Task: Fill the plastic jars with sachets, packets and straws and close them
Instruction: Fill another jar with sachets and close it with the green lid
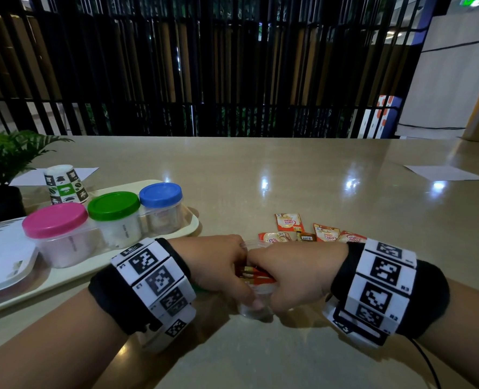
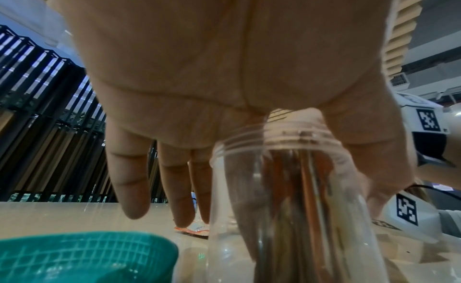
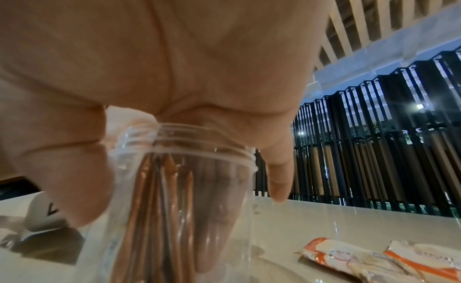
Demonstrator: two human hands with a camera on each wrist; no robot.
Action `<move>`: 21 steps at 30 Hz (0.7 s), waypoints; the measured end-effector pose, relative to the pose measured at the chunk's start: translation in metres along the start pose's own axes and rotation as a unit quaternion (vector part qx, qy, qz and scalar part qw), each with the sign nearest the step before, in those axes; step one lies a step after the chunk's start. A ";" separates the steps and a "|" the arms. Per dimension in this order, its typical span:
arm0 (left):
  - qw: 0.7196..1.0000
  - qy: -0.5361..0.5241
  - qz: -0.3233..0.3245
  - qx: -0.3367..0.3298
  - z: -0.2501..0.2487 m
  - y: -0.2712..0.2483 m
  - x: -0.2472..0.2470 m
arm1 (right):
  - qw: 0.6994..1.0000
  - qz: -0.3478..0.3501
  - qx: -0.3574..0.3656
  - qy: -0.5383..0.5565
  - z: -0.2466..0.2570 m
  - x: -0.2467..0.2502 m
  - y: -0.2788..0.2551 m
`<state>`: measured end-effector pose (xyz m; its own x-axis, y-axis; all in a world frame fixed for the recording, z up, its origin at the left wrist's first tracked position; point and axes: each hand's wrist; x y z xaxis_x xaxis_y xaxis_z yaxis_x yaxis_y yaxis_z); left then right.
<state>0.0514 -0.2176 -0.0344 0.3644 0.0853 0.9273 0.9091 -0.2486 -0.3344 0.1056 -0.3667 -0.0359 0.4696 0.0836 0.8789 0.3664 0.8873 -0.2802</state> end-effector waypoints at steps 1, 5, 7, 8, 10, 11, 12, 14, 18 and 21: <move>1.000 -0.001 0.004 0.002 0.000 0.000 0.000 | 1.000 0.000 0.002 -0.003 0.001 0.000 0.000; 1.000 0.002 0.015 0.017 -0.002 0.000 0.001 | 1.000 -0.004 0.010 -0.016 0.000 0.001 -0.002; 1.000 0.006 0.018 0.018 -0.002 -0.001 0.002 | 0.999 -0.009 0.014 -0.032 -0.001 0.003 -0.002; 1.000 0.005 0.020 0.018 -0.002 -0.001 0.001 | 0.999 -0.011 0.014 -0.036 -0.001 0.004 -0.002; 1.000 0.003 0.022 0.018 0.000 -0.001 0.001 | 0.999 -0.007 0.008 -0.032 0.001 0.010 -0.005; 1.000 0.006 0.022 0.017 0.000 -0.001 0.001 | 1.000 -0.004 0.007 -0.020 0.002 0.014 -0.007; 1.000 0.009 0.020 0.020 0.001 -0.001 0.000 | 1.000 -0.006 0.006 0.004 0.001 0.019 -0.009; 0.999 0.012 0.012 0.034 0.002 -0.001 -0.001 | 0.994 -0.035 0.015 0.098 -0.005 0.034 -0.012; 0.999 0.006 0.017 0.040 0.002 0.000 -0.001 | 0.963 -0.177 0.004 0.202 -0.037 0.061 0.001; 0.998 0.029 0.026 0.042 0.001 0.000 0.000 | 0.975 -0.175 -0.077 0.112 -0.063 0.061 0.027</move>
<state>0.0517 -0.2162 -0.0352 0.4008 0.0184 0.9160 0.9041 -0.1699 -0.3921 0.1947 -0.3659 -0.0141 0.4518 -0.3294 0.8291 0.6438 0.7637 -0.0474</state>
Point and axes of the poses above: each hand's wrist, its own y-axis towards the middle knuckle, its own x-axis out of the back of the hand, z = x × y, and after that the axes turned 12 degrees about y, right-handed
